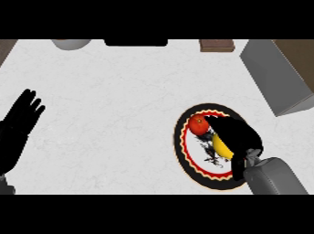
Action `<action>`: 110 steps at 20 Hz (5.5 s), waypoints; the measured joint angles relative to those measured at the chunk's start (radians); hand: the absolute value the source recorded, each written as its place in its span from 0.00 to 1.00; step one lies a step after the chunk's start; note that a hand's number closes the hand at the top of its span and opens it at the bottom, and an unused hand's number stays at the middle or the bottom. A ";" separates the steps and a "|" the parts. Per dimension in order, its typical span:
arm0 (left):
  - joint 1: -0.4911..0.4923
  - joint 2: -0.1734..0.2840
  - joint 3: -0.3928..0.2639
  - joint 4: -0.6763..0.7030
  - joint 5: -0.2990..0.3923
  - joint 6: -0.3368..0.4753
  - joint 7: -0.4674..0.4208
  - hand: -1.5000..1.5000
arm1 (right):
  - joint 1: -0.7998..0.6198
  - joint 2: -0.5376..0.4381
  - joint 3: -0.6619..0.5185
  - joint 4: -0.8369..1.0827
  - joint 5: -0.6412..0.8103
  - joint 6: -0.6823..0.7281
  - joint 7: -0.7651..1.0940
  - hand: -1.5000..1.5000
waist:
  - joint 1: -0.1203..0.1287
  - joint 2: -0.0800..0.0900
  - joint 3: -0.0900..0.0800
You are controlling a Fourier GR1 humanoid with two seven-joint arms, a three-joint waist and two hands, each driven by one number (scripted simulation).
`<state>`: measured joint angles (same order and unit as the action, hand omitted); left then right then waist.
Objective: Pick the lemon from the plate and place it in the cardboard box
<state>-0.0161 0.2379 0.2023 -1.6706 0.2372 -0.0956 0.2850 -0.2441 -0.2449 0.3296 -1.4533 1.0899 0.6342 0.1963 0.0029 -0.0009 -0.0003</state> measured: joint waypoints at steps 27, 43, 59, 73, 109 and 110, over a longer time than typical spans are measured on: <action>-0.055 -0.035 -0.030 0.022 -0.030 -0.030 -0.004 0.50 | -0.537 0.200 -0.437 0.561 0.086 -0.364 0.362 1.00 | 0.060 0.022 0.001; -0.044 -0.021 0.002 0.020 -0.025 -0.021 0.016 0.50 | -0.959 0.167 -0.445 0.707 0.233 -0.645 0.558 1.00 | 0.021 0.004 0.000; -0.046 -0.029 0.010 0.020 -0.026 -0.020 0.018 0.50 | -0.982 -0.051 -0.506 0.763 0.259 -0.695 0.568 1.00 | 0.010 0.004 0.000; -0.058 -0.042 -0.005 0.000 -0.043 -0.008 0.032 0.50 | -0.908 -0.182 -0.611 1.016 0.175 -0.927 0.303 1.00 | 0.026 0.012 0.001; -0.021 -0.027 0.042 0.011 -0.030 -0.023 0.019 0.50 | -0.525 -0.204 -1.049 0.696 -0.526 -1.056 -0.150 0.00 | -0.016 -0.005 0.000; -0.014 -0.032 0.035 0.006 -0.035 -0.025 0.015 0.50 | -0.498 -0.210 -1.046 0.672 -0.544 -1.032 -0.156 0.00 | -0.014 -0.004 0.000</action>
<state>-0.0303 0.2058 0.2375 -1.6642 0.2026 -0.1211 0.2998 -0.7426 -0.4547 -0.7162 -0.7812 0.5463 -0.3978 0.0401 -0.0112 -0.0054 -0.0005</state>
